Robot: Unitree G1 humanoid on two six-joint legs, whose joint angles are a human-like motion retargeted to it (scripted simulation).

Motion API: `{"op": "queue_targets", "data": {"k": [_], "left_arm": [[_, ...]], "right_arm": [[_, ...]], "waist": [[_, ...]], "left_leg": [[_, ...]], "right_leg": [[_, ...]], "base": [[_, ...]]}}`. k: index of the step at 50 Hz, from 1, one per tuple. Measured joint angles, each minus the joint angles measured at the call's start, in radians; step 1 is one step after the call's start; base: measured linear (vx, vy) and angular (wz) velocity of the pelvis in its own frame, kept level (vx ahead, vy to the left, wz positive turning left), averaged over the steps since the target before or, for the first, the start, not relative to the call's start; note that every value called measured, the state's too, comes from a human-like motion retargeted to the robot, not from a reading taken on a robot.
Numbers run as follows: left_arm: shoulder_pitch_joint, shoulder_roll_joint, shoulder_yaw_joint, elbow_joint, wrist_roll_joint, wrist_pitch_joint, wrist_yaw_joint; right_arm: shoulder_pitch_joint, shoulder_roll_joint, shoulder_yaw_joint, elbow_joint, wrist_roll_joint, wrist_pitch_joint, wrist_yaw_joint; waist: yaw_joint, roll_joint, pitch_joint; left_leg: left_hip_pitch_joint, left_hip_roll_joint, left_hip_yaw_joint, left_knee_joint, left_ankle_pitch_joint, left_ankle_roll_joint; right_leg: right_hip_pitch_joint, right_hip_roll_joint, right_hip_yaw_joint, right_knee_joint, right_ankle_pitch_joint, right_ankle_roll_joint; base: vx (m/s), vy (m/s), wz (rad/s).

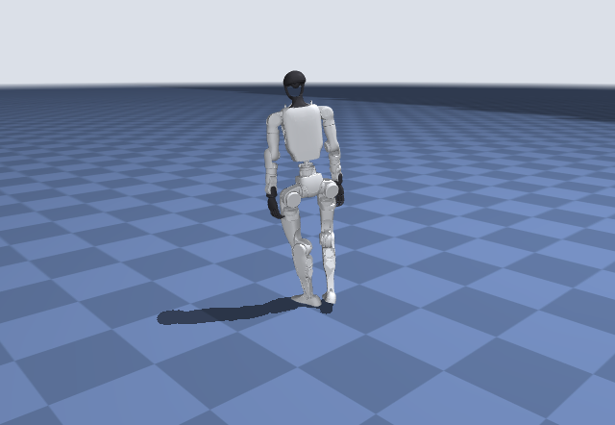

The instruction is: In place motions

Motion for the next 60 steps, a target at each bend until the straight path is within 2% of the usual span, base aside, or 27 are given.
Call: {"op": "queue_targets", "data": {"k": [5,8,12,15,27,32,60], "left_arm": [[-0.015,-0.011,-0.013,-0.011,-0.006,-0.006,-0.004],[-0.017,-0.021,-0.024,-0.011,-0.001,-0.008,-0.013],[-0.006,-0.033,-0.038,0.004,0.019,-0.007,-0.017],[0.006,-0.041,-0.032,0.024,0.036,-0.006,-0.009],[0.069,-0.054,-0.007,0.076,0.044,-0.008,0.012],[0.065,-0.055,-0.005,0.066,0.034,-0.001,0.002],[0.052,-0.063,-0.013,0.029,0.023,-0.014,0.006]], "right_arm": [[-0.001,-0.004,0.004,0.016,-0.031,-0.002,-0.015],[-0.001,-0.005,-0.005,0.051,-0.03,0.008,-0.022],[0.011,-0.009,-0.022,0.107,-0.016,0.027,-0.031],[0.015,-0.009,-0.037,0.151,-0.01,0.044,-0.028],[0.01,0.006,-0.036,0.135,-0.021,0.042,-0.028],[0.004,0.015,-0.023,0.094,-0.015,0.031,-0.015],[0.039,-0.014,-0.054,0.183,-0.021,0.048,-0.023]], "waist": [[-0.017,-0.009,0.011],[-0.03,-0.018,0.015],[-0.032,-0.044,0.011],[0.001,-0.055,-0.009],[0.024,-0.053,-0.066],[0.023,-0.055,-0.069],[0.014,-0.049,-0.102]], "left_leg": [[-0.006,-0.021,-0.108,0.004,0.018,-0.016],[-0.004,-0.042,-0.175,0.008,0.026,-0.02],[0.018,-0.092,-0.239,0.009,0.03,-0.022],[0.021,-0.108,-0.25,0.014,0.032,-0.016],[0.029,-0.132,-0.3,0.013,0.027,0.018],[0.023,-0.134,-0.302,0.032,0.003,0.049],[0.019,-0.122,-0.311,0.027,-0.033,0.06]], "right_leg": [[-0.022,0.081,0.152,-0.109,-0.072,-0.02],[-0.015,0.101,0.235,-0.187,-0.105,-0.041],[0.046,0.084,0.242,-0.334,-0.024,-0.126],[0.088,0.041,0.146,-0.384,-0.016,-0.124],[0.142,0.045,0.128,-0.477,0.007,-0.157],[0.146,0.044,0.128,-0.471,-0.002,-0.156],[0.14,0.061,0.133,-0.471,-0.005,-0.167]], "base": [[0.14,-0.18,1.11],[0.13,-0.13,1.17],[0.17,-0.08,0.9],[0.14,-0.05,0.35],[0.05,-0.01,0.17],[-0.04,-0.02,0.06],[-0.05,-0.02,-0.01]]}}
